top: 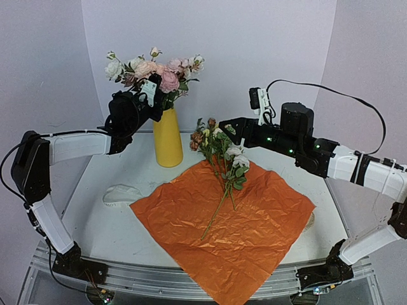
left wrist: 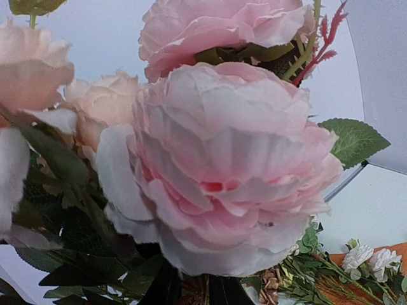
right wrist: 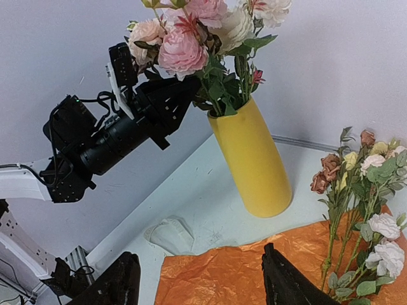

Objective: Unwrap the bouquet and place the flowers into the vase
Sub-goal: Insert the fake flower into the vase.

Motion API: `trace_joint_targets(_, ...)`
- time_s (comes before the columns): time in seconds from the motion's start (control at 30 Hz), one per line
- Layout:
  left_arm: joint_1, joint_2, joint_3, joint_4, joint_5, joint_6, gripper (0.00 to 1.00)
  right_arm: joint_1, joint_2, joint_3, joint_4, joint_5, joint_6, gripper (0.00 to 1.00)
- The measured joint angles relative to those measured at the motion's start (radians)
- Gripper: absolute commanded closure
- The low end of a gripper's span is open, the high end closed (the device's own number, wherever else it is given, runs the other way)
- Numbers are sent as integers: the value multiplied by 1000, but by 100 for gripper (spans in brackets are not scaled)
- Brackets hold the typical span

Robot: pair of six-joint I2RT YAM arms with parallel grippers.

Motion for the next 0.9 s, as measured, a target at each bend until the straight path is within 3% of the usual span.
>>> trace_joint_targets(0.9, 20, 63, 47, -24, -101, -143, 76, 0, -8, 0, -4, 3, 0, 33)
